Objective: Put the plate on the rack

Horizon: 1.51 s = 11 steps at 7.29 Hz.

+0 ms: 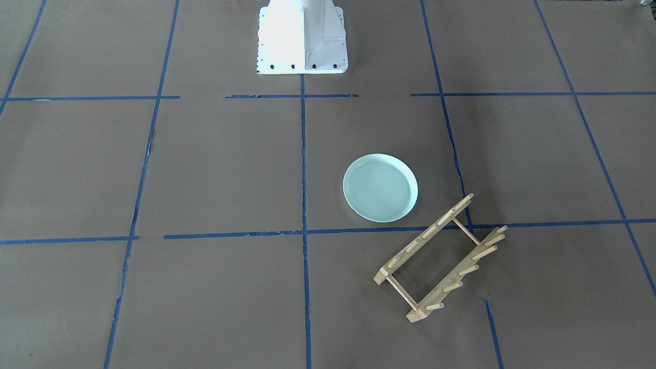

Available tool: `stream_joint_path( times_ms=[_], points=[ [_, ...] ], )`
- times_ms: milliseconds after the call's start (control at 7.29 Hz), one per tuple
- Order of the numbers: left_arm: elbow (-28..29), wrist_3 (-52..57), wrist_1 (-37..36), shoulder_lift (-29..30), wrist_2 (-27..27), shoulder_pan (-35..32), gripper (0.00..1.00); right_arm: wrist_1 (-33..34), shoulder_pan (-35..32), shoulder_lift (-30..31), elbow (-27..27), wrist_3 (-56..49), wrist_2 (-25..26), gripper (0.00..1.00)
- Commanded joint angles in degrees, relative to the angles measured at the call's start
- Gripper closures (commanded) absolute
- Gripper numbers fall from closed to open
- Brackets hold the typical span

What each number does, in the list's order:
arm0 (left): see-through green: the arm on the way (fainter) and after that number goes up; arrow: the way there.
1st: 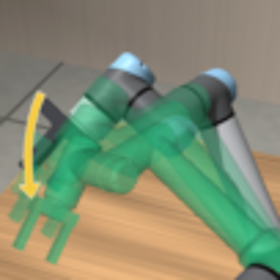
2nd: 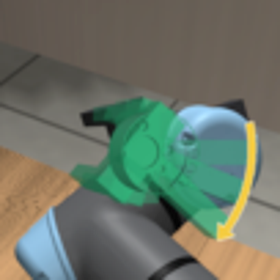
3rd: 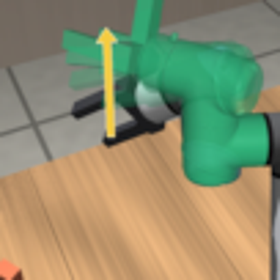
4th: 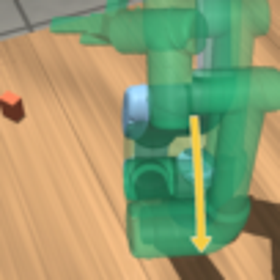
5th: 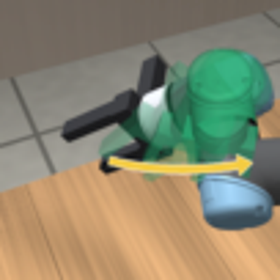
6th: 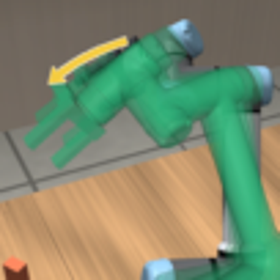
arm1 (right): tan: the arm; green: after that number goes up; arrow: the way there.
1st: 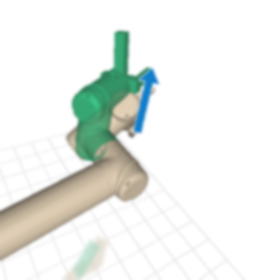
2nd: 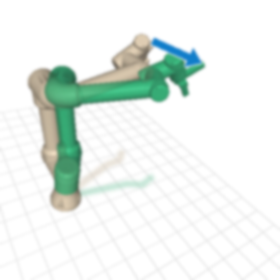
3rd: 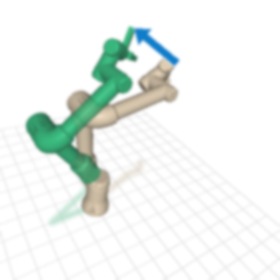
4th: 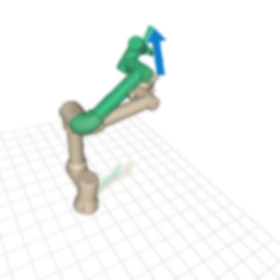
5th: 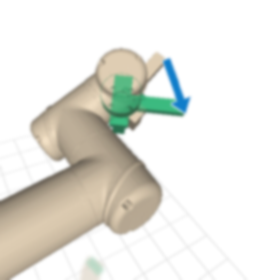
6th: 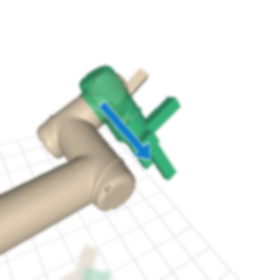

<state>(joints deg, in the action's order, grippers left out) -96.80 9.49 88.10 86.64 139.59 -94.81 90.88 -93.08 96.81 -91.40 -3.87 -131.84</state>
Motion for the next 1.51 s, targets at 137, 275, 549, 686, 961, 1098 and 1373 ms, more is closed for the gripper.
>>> stream_joint_path(
  times_ms=[137, 275, 549, 686, 961, 1098, 1373],
  points=[
    [-13.10, -30.90, 4.63, 1.24, 2.26, 11.27, 0.00, 0.00, 0.00, -0.04, -0.01, 0.00, 0.00, 0.00],
    [-16.11, -40.33, 4.71, 3.43, 2.18, 16.10, 0.00, 0.00, 0.00, 0.05, -0.01, 0.00, 0.00, 0.00],
    [-17.64, -60.87, 4.28, 14.89, -1.23, 26.73, 0.00, 0.00, 0.00, 0.05, -0.01, 0.00, 0.00, 0.00],
    [-15.37, -68.82, 4.02, 21.23, -2.21, 33.57, 0.00, 0.00, 0.00, 0.05, -0.01, 0.00, 0.00, 0.00],
    [-4.95, -82.99, 3.31, 35.64, -15.97, 47.02, 0.00, 0.00, 0.00, 0.05, -0.01, 0.00, -0.09, 0.00],
    [0.16, -85.40, 3.31, 39.45, -16.19, 49.96, 0.00, 0.00, 0.00, 0.05, -0.01, 0.00, 0.00, 0.00],
    [17.78, -85.42, 3.40, 51.20, -23.26, 56.01, 0.00, 0.00, 0.00, 0.05, -0.01, 0.00, 0.00, 0.00]
  ],
)
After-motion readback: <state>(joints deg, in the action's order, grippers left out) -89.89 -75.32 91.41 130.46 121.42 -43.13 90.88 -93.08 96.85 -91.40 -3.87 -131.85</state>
